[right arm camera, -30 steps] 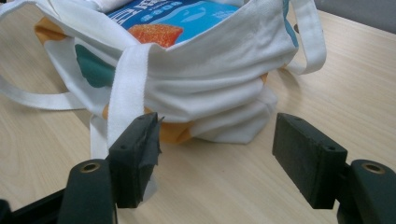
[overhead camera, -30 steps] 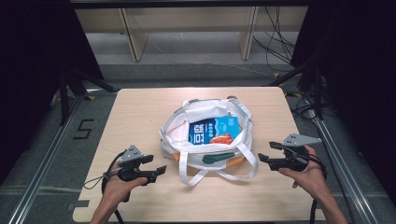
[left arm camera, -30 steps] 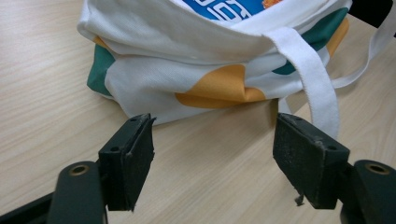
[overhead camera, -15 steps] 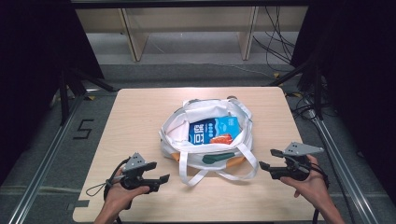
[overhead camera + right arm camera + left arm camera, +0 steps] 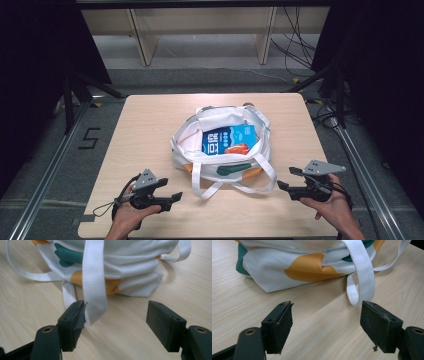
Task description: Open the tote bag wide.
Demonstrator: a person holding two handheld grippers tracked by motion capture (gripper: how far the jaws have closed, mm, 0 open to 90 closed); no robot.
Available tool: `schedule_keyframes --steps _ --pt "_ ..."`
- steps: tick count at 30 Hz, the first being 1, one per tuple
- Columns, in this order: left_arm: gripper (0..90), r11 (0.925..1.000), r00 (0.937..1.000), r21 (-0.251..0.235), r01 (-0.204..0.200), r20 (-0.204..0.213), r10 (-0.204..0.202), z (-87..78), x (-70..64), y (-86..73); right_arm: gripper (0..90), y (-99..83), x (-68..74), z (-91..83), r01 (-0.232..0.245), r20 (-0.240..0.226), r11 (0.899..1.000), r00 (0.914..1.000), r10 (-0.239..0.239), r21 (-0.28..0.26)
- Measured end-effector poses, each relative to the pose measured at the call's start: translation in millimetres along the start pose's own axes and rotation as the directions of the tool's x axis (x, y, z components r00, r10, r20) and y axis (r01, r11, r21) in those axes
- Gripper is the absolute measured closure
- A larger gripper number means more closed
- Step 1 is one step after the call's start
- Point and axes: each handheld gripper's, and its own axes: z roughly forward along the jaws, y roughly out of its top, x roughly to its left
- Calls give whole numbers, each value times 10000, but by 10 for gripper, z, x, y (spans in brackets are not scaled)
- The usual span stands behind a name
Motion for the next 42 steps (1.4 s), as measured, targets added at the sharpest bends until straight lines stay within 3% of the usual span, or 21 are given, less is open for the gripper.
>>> schedule_keyframes --steps 4,8,9,10,11,13,17,18,19,22,23,24,25,31,34,35,37,38,39,41,42 --pt "251 9999 9999 -86 -114 20 114 1 -26 -42 321 -76 12 4 248 -53 9997 9997 -248 -4" --pt "249 10000 10000 23 -38 -36 38 -10 -51 -72 320 -124 31 -11 134 -45 9999 9999 -134 77" --pt "248 10000 10000 -61 -2 -27 2 -6 -64 -82 320 -144 59 -22 -146 -66 9998 9999 147 123" --pt "247 10000 10000 5 -47 -17 47 -7 -67 -95 319 -159 35 -17 189 -25 9998 9998 -189 6" --pt "246 9999 9999 28 -128 -67 128 -9 -78 -103 318 -171 42 -15 53 -237 9999 9997 -50 101" --pt "242 10000 10000 -24 -90 40 90 3 -101 -126 317 -201 73 -24 -121 -90 9999 9999 121 21" --pt "217 9989 9993 270 -376 -69 378 0 -125 -148 310 -245 60 -30 195 -102 9998 9998 -195 82" --pt "215 9989 9993 301 -360 -60 362 0 -138 -156 309 -258 87 -35 -80 -183 9998 9998 83 199" --pt "213 9994 9996 209 -261 -57 263 10 -159 -162 307 -269 82 -39 130 -9 9997 9999 -129 202" --pt "205 9988 9991 293 -387 -137 392 13 -192 -186 272 -316 109 -41 96 52 9996 9999 -98 269" --pt "205 9972 9982 439 -603 -47 605 6 -187 -191 272 -316 109 -41 96 52 9996 9999 -98 269" --pt "204 9992 9993 148 -367 -92 369 36 -229 -207 269 -325 130 -46 -87 -47 9993 9999 89 351" --pt "199 9973 9981 449 -590 -159 597 27 -235 -211 262 -334 113 -49 164 -15 9994 9999 -163 292" --pt "183 9945 9963 600 -861 45 860 57 -292 -224 256 -397 161 -51 74 -146 9995 9999 -70 296" --pt "183 9977 9981 292 -611 -41 612 75 -295 -238 257 -428 200 -38 -44 -286 9991 9996 56 428" --pt "183 9964 9977 518 -671 -70 676 59 -280 -236 257 -436 188 -29 92 -406 9987 9991 -72 493" --pt "183 9962 9975 514 -698 -59 702 60 -266 -239 257 -446 193 -22 226 -389 9983 9990 -205 536" --pt "183 9987 9990 277 -432 -64 434 77 -281 -245 257 -449 202 -20 140 -396 9982 9991 -117 586" --pt "183 9965 9979 552 -628 -116 636 63 -263 -241 258 -450 198 -19 256 -241 9984 9994 -244 507" --pt "182 9961 9977 581 -661 -93 667 65 -260 -239 259 -454 197 -11 260 -216 9979 9995 -247 595" --pt "182 9986 9992 346 -392 -28 393 81 -284 -244 259 -457 197 1 156 -453 9980 9989 -128 620"
